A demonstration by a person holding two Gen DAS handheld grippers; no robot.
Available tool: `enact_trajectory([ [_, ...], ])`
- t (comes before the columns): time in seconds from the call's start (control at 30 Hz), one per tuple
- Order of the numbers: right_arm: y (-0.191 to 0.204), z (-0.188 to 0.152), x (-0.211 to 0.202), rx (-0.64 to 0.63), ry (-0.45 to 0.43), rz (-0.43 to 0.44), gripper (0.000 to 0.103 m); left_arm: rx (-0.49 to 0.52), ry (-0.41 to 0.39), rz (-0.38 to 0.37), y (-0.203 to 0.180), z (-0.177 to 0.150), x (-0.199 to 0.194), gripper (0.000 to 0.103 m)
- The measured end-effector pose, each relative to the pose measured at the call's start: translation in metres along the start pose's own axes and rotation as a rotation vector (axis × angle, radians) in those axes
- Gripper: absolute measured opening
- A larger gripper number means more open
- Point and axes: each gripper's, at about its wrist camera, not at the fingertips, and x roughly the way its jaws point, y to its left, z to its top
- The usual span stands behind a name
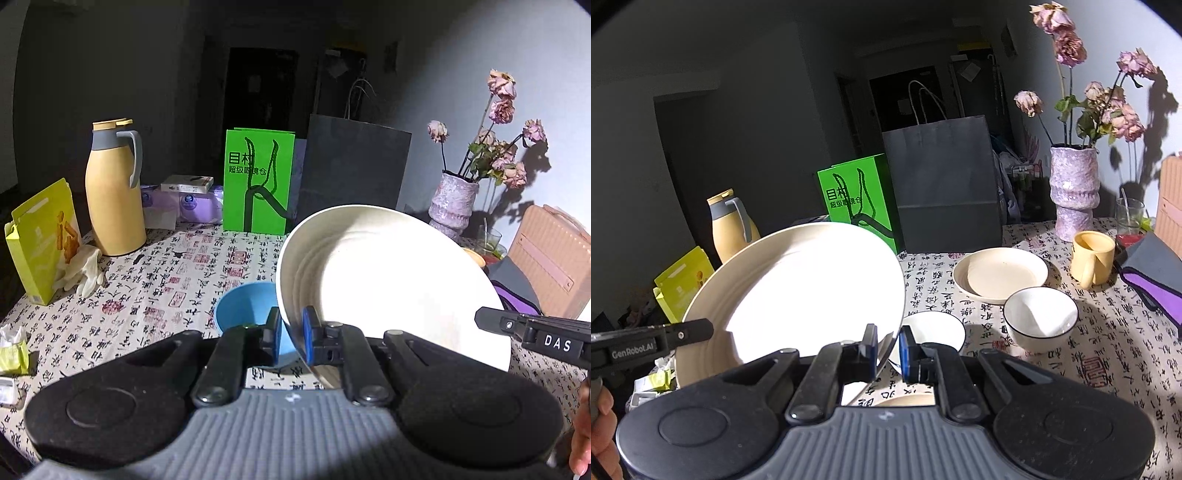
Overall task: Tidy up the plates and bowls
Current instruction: 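Carry the cream plate back toward the blue bowl and placed plate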
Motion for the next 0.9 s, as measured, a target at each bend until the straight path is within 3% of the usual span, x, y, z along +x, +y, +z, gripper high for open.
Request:
enact_trajectory([
  [0.33,-0.009,-0.016,-0.023,0.009,-0.008,-0.008,0.012,-0.004,0.021,0.007,-0.017,-0.021,-0.016,0.012],
  [0.9,-0.06,-0.051,-0.035,0.102,-0.002,-0.029,0.012,0.045,0.104,-0.05,-0.053,-0.057,0.007,0.014],
])
